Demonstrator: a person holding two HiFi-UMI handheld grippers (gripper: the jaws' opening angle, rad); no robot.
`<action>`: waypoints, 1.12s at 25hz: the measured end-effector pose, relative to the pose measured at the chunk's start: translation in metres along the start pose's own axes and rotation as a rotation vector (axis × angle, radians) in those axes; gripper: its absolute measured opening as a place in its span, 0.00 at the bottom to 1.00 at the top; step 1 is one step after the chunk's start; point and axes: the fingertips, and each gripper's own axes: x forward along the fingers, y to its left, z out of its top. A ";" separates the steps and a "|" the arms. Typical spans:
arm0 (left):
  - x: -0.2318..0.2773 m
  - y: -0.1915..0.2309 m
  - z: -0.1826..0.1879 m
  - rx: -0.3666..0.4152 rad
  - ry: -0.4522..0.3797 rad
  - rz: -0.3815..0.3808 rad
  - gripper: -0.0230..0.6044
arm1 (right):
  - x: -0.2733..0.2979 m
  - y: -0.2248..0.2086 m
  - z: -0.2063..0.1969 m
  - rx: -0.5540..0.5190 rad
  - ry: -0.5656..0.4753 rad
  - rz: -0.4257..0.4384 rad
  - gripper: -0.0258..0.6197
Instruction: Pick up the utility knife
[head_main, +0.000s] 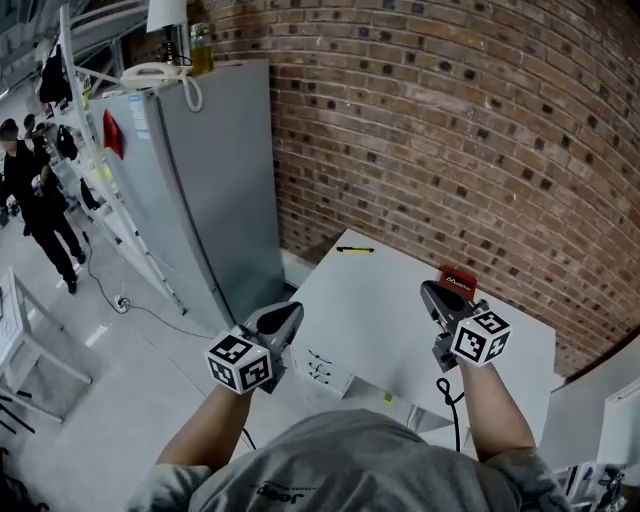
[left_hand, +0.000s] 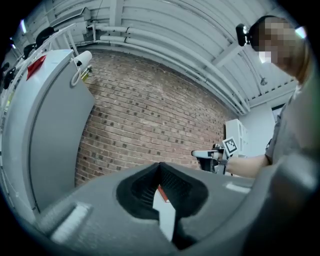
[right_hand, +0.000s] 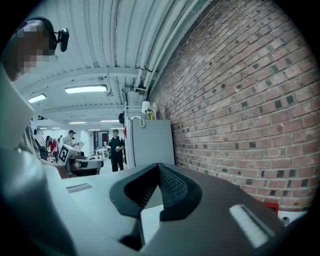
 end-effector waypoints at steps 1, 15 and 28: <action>0.003 0.009 0.001 -0.002 0.006 -0.006 0.04 | 0.009 -0.002 0.001 0.002 0.003 -0.003 0.05; 0.105 0.082 -0.010 -0.015 0.050 -0.004 0.03 | 0.082 -0.099 -0.020 0.029 0.050 0.010 0.05; 0.238 0.152 -0.024 -0.079 0.071 0.178 0.03 | 0.184 -0.230 -0.032 0.030 0.081 0.196 0.05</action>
